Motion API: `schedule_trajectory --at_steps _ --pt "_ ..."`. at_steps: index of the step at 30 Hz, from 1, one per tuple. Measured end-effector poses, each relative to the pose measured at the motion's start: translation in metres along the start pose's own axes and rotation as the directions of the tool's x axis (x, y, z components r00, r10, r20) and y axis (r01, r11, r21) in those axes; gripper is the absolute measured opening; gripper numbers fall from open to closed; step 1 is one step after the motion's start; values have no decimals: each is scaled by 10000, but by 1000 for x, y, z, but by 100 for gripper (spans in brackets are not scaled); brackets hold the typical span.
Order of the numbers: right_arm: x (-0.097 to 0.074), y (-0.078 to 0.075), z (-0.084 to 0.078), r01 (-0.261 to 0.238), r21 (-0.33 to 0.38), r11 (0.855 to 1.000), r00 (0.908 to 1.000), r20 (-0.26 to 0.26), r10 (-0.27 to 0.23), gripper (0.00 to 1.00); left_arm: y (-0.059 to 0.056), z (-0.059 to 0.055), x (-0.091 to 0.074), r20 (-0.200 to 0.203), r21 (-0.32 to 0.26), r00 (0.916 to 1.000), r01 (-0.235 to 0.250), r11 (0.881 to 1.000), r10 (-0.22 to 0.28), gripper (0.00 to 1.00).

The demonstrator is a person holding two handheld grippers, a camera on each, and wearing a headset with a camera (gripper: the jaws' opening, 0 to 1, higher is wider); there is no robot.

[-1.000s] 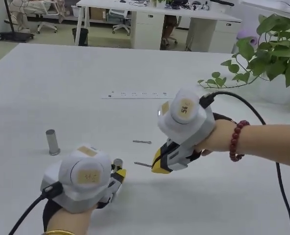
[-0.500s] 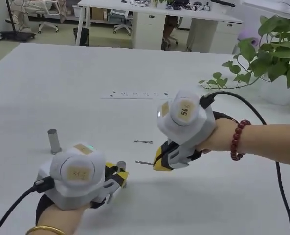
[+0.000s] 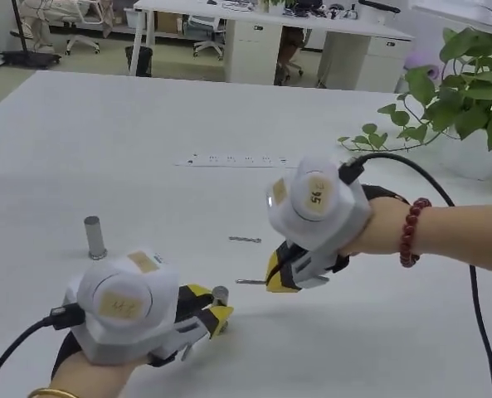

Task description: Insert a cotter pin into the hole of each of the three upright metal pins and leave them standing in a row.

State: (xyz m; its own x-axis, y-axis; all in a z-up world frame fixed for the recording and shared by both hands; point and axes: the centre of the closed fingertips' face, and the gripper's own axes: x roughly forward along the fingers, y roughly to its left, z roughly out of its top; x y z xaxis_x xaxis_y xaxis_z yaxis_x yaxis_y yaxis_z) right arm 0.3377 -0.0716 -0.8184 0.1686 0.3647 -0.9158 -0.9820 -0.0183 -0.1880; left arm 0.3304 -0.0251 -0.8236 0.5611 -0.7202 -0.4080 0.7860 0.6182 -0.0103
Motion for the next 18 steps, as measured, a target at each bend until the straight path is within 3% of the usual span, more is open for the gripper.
schedule_trajectory --at_steps 6,11,18 --pt "0 12 -3 -369 -509 9980 9989 -323 353 3 -8 0 1 26 167 9988 481 9987 -482 11" --pt "1 16 -2 -580 -850 9947 9976 -418 546 3 -9 0 2 32 114 9971 760 9970 -760 11" --pt "2 17 2 -641 -1002 9929 9975 -371 607 3 -9 0 2 42 193 9965 832 9963 -833 11"
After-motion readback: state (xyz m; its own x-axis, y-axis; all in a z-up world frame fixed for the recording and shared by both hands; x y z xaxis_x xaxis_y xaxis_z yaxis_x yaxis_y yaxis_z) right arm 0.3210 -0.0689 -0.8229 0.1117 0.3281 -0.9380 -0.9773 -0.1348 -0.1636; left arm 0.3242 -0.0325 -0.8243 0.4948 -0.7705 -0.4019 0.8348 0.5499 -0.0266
